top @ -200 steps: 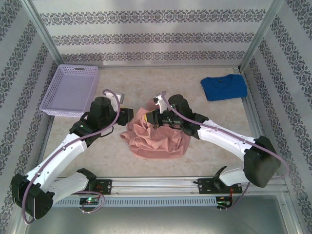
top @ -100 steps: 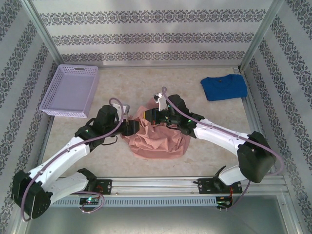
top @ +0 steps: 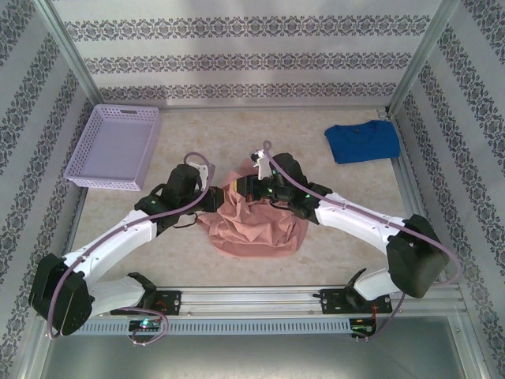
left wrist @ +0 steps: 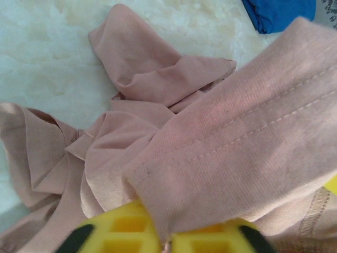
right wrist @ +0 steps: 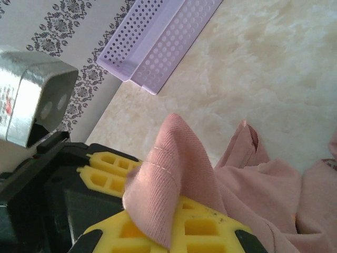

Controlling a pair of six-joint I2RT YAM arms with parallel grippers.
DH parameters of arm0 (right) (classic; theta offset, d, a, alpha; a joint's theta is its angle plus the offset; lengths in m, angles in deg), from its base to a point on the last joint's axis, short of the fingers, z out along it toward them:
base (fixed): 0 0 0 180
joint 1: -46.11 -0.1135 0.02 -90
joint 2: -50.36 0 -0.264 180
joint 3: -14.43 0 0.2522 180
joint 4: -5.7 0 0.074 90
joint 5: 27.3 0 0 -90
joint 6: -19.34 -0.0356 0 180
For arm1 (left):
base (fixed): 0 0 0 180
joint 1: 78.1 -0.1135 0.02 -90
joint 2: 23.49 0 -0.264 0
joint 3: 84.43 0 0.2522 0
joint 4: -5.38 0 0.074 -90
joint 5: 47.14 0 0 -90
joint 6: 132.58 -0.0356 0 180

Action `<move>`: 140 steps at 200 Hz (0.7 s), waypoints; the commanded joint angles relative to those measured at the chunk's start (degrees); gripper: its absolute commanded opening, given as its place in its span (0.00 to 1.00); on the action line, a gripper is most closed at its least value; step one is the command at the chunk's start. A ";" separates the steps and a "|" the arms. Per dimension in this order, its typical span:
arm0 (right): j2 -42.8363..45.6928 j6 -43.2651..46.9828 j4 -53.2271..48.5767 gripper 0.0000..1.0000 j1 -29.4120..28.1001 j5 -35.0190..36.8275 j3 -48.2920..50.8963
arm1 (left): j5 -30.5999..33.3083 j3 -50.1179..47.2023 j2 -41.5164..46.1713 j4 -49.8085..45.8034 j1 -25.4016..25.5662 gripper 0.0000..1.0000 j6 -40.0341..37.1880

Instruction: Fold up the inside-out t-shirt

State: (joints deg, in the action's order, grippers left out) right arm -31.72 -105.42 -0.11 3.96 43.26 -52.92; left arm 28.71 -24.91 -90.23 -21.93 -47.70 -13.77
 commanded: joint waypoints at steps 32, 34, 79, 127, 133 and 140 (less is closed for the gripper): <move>4.92 14.02 -16.81 0.00 -0.37 14.77 -4.17 | -7.61 5.27 8.19 -5.03 -0.13 0.00 -5.79; 5.16 14.61 -17.41 0.00 -0.38 15.48 -4.30 | -8.69 5.25 8.66 -4.90 -0.26 0.00 -5.79; 8.72 22.56 -24.36 0.00 -0.61 22.72 -4.77 | -23.89 1.09 16.42 2.01 -3.98 0.00 -2.66; 10.28 24.00 -26.00 0.00 0.12 15.76 -3.88 | -19.86 2.38 12.70 -4.08 -5.43 0.00 -4.80; 10.20 24.04 -26.24 0.01 0.45 14.31 -3.81 | -19.94 2.67 11.97 -4.30 -5.38 0.00 -4.78; 10.06 24.04 -26.65 0.03 0.64 13.20 -3.85 | -20.16 2.83 11.35 -4.20 -5.40 0.00 -4.72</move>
State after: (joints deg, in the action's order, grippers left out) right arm -22.41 -83.33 -23.35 3.37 59.52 -56.72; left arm 8.82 -23.51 -77.20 -23.61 -52.36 -17.04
